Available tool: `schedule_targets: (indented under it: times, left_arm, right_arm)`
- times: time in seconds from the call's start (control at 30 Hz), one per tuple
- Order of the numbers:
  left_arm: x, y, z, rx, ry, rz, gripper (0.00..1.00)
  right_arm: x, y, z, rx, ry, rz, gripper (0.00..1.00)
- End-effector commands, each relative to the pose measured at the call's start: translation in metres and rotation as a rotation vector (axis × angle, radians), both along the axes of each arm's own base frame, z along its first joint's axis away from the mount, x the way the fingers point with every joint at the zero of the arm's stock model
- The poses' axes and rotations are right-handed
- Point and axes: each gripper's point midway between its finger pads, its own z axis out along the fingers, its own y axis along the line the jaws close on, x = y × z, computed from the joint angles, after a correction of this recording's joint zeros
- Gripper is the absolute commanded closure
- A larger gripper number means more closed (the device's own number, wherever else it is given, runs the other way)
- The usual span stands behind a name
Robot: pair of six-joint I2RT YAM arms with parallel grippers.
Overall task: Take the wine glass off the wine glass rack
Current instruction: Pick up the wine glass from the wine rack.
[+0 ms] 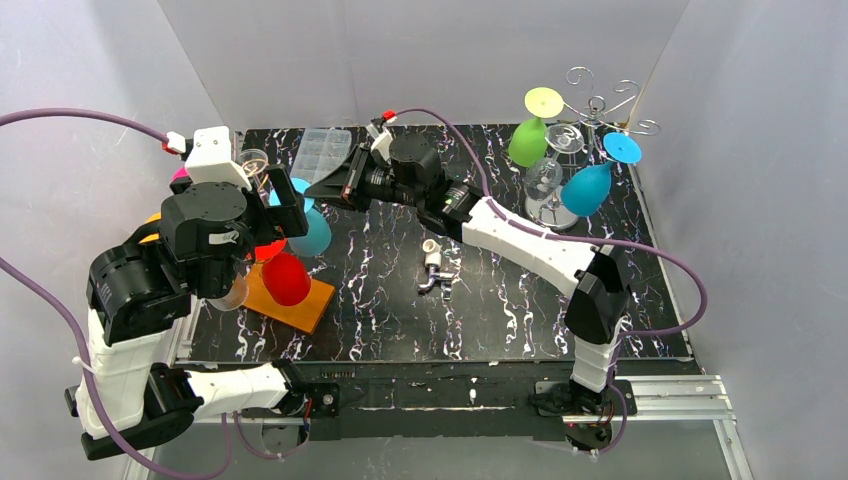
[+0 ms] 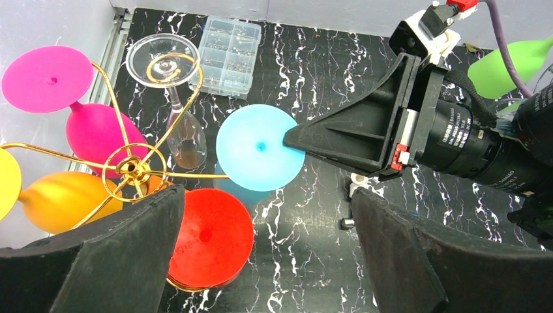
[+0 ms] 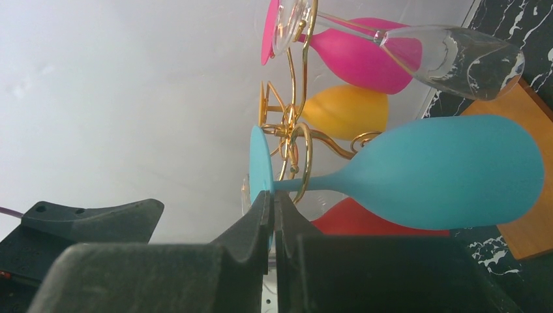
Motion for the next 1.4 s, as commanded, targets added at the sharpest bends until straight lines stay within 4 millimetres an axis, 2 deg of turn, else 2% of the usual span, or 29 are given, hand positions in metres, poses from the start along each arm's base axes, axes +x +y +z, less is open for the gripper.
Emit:
schedule_targets:
  times: [0.0,0.4,0.8,0.97,1.13,1.37]
  left_arm:
    - [0.003,0.003,0.002,-0.006,-0.017,0.035,0.01]
    - [0.003,0.005,0.002,-0.004,-0.021,0.042,0.01]
    - [0.002,0.009,0.004,-0.002,-0.029,0.050,0.01]
    - [0.001,0.010,0.007,-0.002,-0.038,0.049,0.01]
    - [0.000,0.012,0.009,-0.006,-0.044,0.047,0.01]
    - [0.000,0.012,0.009,-0.009,-0.045,0.047,0.01]
  right_arm:
    - [-0.017,-0.007,0.053,0.104,-0.072,0.018,0.99]
    - [-0.022,0.012,0.052,0.098,-0.073,0.046,0.99]
    - [-0.013,0.030,0.046,0.086,-0.067,0.052,0.99]
    - [-0.001,0.038,0.049,0.083,-0.088,0.018,0.99]
    - [0.024,0.033,0.049,0.084,-0.088,-0.023,0.99]
    - [0.039,0.029,0.046,0.077,-0.080,-0.052,0.99]
